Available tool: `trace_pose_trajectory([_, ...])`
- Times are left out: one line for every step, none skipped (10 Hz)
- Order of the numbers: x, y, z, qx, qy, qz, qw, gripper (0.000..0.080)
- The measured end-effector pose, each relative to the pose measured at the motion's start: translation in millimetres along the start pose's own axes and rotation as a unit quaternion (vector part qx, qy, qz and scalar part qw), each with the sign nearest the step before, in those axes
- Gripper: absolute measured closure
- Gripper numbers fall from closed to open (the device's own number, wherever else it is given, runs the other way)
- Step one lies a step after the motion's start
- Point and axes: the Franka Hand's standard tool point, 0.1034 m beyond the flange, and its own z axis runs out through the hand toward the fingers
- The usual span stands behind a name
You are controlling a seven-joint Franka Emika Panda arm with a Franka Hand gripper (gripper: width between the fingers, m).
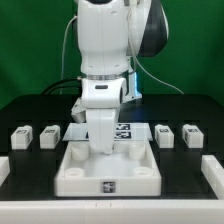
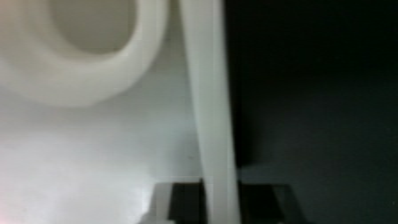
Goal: Assemble one leg
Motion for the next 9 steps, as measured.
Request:
trace_pose_trajectory([-0.2,0.4,-0.1,-0.001,0.000,0.000,1.000,0.0737])
trace_pose_trajectory([-0.2,0.4,-0.1,-0.001,0.000,0.000,1.000,0.0737])
trace_pose_trajectory([-0.3,0.5,-0.1,-0.001,0.000,0.000,1.000,0.0737])
trace_pose_trajectory([-0.3,0.5,-0.2,-0.001,0.000,0.000,1.000,0.0737])
trace_pose_trajectory([-0.2,0.6,-0.2,-0.001,0.000,0.000,1.000,0.0737])
trace_pose_trajectory([-0.2,0.6,-0.2,-0.001,0.000,0.000,1.000,0.0737])
trace_pose_trajectory([1.1,0.8,-0.1,-0.002,0.001,-0.001,1.000,0.0737])
trace_pose_trajectory([9.6,2.1,0.8,-0.004,0.004,-0.015,1.000,0.0737])
trace_pose_trajectory([23.7,6.4,1.3,-0.009,0.010,-0.023,1.000,0.0737])
